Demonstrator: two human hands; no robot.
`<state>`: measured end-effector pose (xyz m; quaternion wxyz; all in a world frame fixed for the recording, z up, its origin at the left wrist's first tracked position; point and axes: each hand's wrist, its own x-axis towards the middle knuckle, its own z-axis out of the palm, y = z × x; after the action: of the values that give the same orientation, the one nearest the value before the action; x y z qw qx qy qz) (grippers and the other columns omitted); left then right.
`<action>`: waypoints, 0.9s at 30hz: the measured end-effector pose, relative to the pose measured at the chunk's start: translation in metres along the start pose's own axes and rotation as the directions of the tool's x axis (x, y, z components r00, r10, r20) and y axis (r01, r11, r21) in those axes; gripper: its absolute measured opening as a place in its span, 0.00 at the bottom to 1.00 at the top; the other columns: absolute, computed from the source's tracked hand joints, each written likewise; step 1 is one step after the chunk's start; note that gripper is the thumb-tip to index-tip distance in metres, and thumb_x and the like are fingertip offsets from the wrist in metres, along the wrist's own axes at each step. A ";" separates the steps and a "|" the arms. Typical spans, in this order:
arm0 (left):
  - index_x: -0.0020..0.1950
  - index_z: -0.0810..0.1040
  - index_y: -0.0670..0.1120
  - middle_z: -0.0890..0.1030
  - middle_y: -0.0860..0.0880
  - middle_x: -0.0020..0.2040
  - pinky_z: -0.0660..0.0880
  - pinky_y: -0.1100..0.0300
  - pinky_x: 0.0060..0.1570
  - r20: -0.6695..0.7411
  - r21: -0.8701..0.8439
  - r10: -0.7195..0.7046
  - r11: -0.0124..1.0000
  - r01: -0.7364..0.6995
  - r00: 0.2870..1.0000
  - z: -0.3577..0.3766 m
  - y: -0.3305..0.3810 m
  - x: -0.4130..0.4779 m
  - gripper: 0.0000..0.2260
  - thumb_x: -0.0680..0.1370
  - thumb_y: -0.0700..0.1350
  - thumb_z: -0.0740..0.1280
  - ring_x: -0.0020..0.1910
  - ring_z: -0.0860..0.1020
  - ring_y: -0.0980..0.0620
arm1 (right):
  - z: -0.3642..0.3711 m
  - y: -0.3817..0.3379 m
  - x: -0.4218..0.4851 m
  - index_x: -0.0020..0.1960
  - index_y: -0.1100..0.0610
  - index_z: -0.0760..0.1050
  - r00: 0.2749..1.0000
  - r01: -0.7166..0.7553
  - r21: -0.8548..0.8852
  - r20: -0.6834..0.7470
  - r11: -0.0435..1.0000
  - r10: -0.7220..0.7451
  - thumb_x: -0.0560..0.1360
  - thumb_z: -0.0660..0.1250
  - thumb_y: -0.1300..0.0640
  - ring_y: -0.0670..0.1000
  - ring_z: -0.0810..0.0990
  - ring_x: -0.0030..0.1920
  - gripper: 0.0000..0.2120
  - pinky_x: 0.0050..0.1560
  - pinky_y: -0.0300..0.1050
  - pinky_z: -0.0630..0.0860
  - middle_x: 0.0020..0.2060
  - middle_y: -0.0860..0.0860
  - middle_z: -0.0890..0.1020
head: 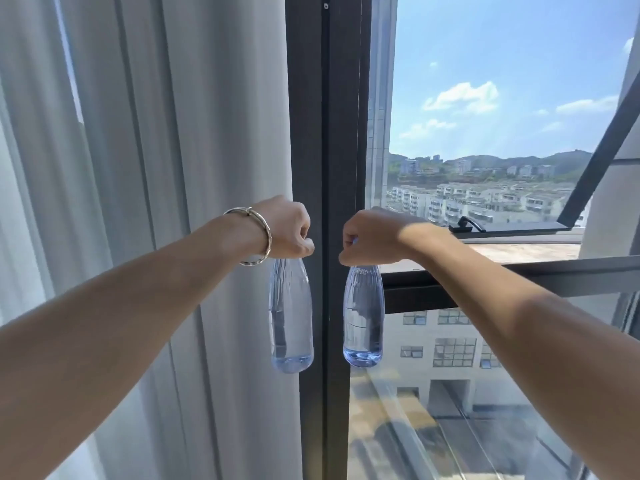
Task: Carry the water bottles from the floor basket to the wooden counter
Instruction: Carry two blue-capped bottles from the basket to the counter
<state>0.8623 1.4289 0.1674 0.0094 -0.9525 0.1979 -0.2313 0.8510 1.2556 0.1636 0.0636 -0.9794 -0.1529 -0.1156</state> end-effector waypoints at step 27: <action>0.35 0.68 0.48 0.69 0.48 0.35 0.61 0.61 0.32 0.241 0.221 -0.266 0.951 0.214 0.933 0.007 -0.055 -0.111 0.07 0.73 0.45 0.60 0.34 0.65 0.47 | 0.077 -0.069 -0.006 0.42 0.54 0.78 0.938 0.271 0.114 0.193 0.956 -0.289 0.68 0.65 0.52 0.49 0.74 0.34 0.08 0.35 0.41 0.69 0.38 0.47 0.79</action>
<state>0.7950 1.5211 0.1186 0.0989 -0.9867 0.0531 -0.1177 0.8399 1.3312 0.0938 0.0722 -0.9506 -0.3016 -0.0138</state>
